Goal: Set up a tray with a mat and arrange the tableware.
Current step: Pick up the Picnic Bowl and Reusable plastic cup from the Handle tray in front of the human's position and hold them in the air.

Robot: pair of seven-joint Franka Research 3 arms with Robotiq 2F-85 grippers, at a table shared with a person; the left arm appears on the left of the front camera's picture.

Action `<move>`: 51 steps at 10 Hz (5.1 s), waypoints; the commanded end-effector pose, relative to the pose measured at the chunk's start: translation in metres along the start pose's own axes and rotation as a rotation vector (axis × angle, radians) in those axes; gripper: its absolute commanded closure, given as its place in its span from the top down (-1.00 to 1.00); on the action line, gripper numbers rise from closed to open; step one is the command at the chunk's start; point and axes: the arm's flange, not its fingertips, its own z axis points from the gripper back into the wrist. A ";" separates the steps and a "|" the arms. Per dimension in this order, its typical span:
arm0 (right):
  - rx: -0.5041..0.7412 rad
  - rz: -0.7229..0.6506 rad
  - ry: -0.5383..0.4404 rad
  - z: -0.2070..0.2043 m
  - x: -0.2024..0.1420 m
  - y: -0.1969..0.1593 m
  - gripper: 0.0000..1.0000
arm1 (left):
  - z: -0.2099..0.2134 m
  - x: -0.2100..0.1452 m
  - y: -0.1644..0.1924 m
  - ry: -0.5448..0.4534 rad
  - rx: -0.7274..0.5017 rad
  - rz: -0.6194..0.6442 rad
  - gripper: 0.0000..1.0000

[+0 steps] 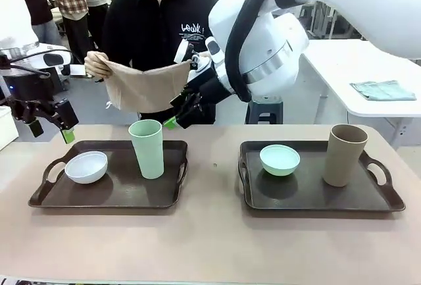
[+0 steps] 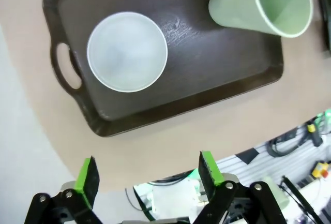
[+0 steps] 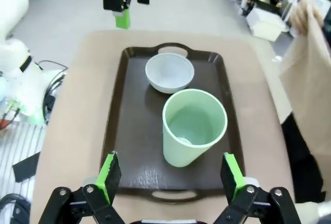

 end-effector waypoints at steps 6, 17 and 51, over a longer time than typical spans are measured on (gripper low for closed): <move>0.355 -0.050 -0.225 -0.008 -0.039 -0.057 1.00 | -0.020 0.022 0.005 0.057 -0.037 -0.080 1.00; 0.191 0.033 -0.083 -0.076 -0.077 -0.058 1.00 | -0.066 0.052 0.026 0.016 -0.090 0.066 1.00; 0.328 0.057 -0.246 -0.191 -0.083 -0.089 -1.00 | -0.150 0.078 0.076 0.071 -0.135 0.031 -1.00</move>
